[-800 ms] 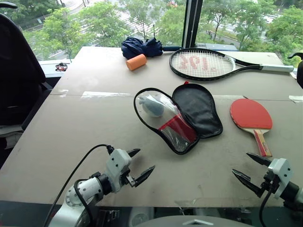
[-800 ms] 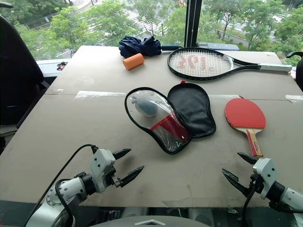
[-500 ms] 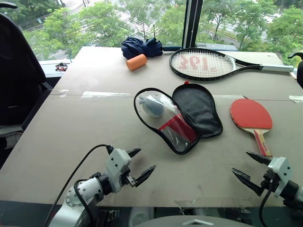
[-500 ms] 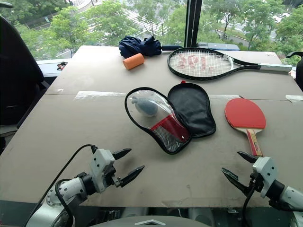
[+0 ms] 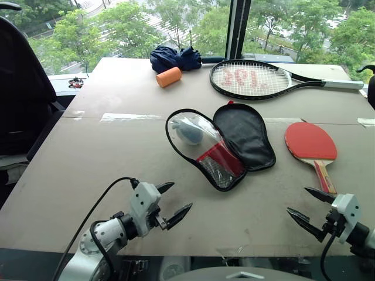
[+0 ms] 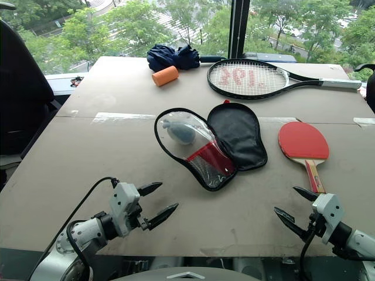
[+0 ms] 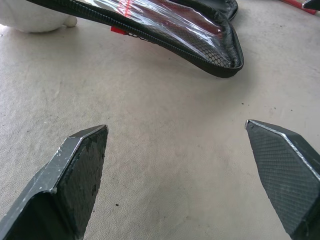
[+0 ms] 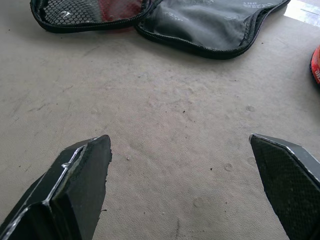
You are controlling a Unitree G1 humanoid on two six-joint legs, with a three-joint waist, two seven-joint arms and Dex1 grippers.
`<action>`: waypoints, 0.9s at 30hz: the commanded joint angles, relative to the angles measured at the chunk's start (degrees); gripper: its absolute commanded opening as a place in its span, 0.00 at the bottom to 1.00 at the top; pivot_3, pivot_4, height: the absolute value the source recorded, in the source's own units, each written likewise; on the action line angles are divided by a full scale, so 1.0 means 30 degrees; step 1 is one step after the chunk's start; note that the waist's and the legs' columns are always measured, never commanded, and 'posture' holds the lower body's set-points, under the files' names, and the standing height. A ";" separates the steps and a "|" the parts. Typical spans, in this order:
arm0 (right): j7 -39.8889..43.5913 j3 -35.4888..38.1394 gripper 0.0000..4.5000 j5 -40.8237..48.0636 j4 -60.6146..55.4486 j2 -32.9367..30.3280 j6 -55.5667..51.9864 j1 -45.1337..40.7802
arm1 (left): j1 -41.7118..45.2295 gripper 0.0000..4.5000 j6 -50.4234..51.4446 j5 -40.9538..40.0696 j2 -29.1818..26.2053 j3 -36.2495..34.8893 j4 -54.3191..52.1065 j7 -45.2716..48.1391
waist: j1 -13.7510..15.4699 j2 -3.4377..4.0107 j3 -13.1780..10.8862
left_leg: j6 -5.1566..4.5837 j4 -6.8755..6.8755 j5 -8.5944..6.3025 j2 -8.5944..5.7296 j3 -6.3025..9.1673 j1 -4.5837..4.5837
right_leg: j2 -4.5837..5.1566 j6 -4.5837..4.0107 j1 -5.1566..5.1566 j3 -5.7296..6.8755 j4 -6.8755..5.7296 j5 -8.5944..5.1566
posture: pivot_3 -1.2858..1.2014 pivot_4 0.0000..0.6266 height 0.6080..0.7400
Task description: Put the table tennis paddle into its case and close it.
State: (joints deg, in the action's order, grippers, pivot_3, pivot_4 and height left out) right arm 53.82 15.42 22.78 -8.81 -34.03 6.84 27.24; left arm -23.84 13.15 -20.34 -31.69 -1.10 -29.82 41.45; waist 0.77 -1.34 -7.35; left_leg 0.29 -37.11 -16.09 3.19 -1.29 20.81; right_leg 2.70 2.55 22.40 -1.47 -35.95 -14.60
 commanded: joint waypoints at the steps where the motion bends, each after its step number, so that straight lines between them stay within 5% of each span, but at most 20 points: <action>1: -0.0058 0.0107 1.00 0.0252 -0.0765 -0.0109 -0.0151 -0.0366 | 0.0170 0.99 -0.0388 -0.0438 -0.0135 -0.0407 -0.0881 0.0247 | -0.0001 0.0001 -0.0001 | 0.0000 0.0000 0.0000 0.0000 0.0000 0.0000 | 0.0000 0.0000 0.0000 0.0000 0.0000 0.0000 | 0.52 0.24 1.00; 9: -0.2673 -0.0581 1.00 0.1902 -0.3261 0.0526 -0.4626 -0.3578 | 0.3464 0.99 0.1809 -0.4394 -0.0830 -0.1840 -0.1601 0.1141 | -0.0006 0.0020 -0.0002 | -0.0001 -0.0015 0.0002 0.0001 0.0017 0.0005 | -0.0018 -0.0037 -0.0005 0.0002 -0.0007 0.0025 | 0.52 0.24 1.00; 17: -0.9031 -0.2493 1.00 0.0872 -0.1913 0.1296 -1.3217 -1.1763 | 0.8934 0.99 0.5484 -0.9393 -0.3236 -0.3215 -0.1606 0.2288 | -0.0056 -0.0064 -0.0044 | -0.0014 -0.0025 -0.0002 -0.0021 0.0038 0.0008 | -0.0045 -0.0082 -0.0030 -0.0016 -0.0010 0.0060 | 0.52 0.24 1.00; 27: -1.1044 -0.3335 0.94 0.1218 0.1687 0.3249 -1.8793 -1.6318 | 1.0924 1.00 0.6508 -1.0186 -0.4452 -0.4418 -0.0946 0.2059 | -0.0078 -0.0061 -0.0050 | -0.0026 0.0006 -0.0009 -0.0029 0.0054 0.0040 | -0.0068 -0.0085 -0.0026 -0.0035 0.0018 0.0058 | 0.52 0.24 1.00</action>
State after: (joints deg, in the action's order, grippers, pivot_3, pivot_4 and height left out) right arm 21.23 5.13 26.85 -3.86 -24.82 -48.93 -20.49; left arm 8.38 33.11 -50.75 -44.45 -12.68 -32.20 47.67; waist 0.54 -1.52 -7.50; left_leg 0.21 -37.10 -16.11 3.11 -1.13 20.91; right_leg 2.49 2.29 22.32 -1.58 -35.90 -14.42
